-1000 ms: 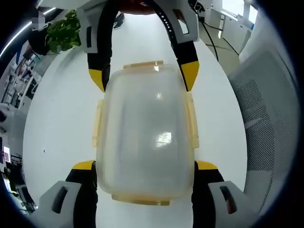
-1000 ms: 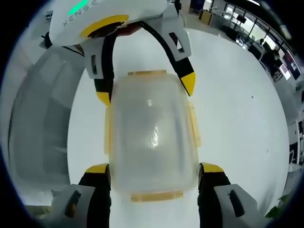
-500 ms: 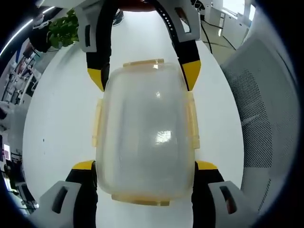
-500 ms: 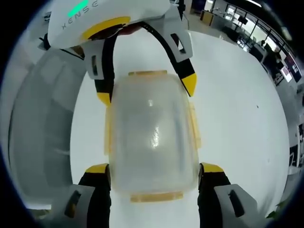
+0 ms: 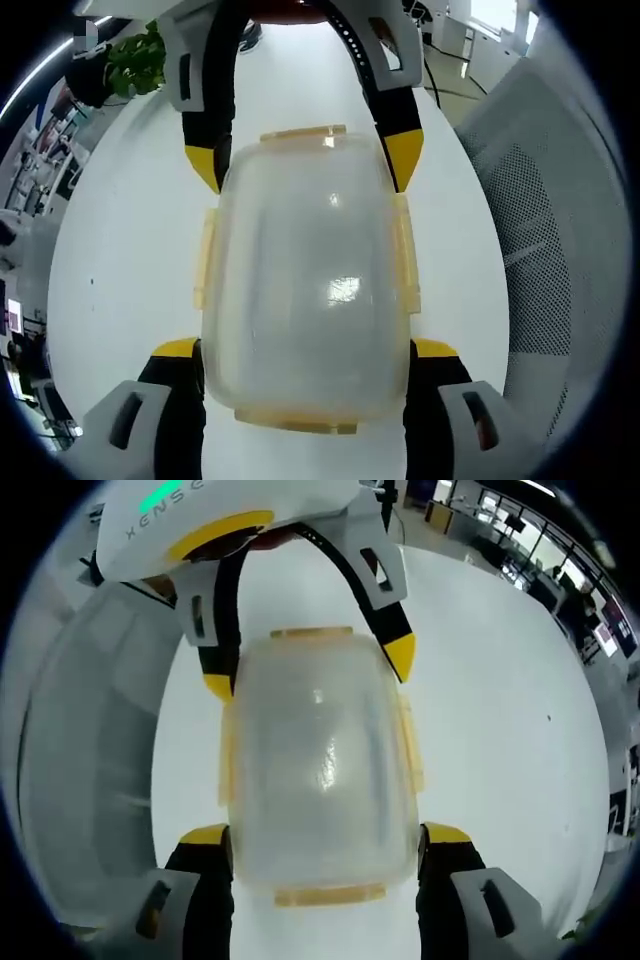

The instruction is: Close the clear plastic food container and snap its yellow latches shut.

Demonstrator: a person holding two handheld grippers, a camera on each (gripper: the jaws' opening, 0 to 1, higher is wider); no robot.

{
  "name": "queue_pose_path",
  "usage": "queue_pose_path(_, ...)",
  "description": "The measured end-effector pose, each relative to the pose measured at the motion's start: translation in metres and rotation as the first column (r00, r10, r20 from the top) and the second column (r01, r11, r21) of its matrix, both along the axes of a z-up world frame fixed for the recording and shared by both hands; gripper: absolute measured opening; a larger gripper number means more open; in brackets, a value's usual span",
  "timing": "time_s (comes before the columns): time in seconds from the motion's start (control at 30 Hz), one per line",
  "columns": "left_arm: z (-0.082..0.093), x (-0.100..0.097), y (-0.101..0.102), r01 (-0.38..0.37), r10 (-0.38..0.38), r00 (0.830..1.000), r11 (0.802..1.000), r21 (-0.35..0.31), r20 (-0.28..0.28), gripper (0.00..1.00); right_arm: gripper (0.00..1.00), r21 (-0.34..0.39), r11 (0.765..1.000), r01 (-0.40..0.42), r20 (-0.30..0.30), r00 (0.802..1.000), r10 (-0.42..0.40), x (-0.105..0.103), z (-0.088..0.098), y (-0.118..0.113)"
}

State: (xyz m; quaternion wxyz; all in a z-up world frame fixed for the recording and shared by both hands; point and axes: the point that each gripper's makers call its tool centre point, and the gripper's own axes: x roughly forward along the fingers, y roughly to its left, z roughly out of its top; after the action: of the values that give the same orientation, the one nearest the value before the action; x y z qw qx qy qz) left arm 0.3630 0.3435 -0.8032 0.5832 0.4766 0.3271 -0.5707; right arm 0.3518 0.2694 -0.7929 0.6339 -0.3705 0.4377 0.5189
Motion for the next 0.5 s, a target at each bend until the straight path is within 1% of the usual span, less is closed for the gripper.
queue_pose_path(0.5, 0.0001, 0.0, 0.0092, -0.003, 0.003, 1.0, 1.0, -0.018, -0.002, 0.82, 0.75, -0.019, 1.0, -0.003, -0.004, 1.0, 0.002, 0.0, -0.0014, 0.0097)
